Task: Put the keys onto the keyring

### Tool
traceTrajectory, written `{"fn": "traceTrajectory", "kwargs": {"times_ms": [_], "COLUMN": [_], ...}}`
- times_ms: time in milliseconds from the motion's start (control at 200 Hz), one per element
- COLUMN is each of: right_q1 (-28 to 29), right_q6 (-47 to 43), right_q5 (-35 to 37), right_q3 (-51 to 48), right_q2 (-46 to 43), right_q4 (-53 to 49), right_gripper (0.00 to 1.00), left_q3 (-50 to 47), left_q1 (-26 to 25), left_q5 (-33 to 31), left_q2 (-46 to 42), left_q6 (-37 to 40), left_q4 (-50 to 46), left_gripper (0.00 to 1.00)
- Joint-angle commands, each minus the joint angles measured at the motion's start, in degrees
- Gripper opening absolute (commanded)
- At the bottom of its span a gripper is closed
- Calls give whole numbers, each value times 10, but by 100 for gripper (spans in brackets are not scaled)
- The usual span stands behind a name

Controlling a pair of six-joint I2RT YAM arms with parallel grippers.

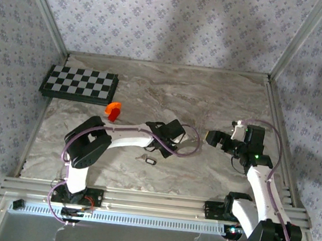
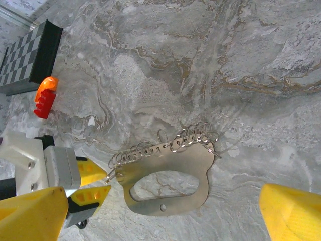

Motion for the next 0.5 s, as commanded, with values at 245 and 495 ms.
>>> {"fn": "traceTrajectory", "kwargs": {"times_ms": [245,495], "right_q1": [-5,-8], "right_q6": [6,6], "right_q5": [-16,-18], "right_q3": [-5,-4], "right_q2": [-8,-11], "right_q4": [6,6], "right_gripper": [100,100], "left_q3": [18,37], "left_q1": [-30,-30], "left_q5": [-55,-82], "left_q2": [-15,4], "left_q6": [2,-14], "left_q4": [-17,-34], "left_gripper": [26,23]}}
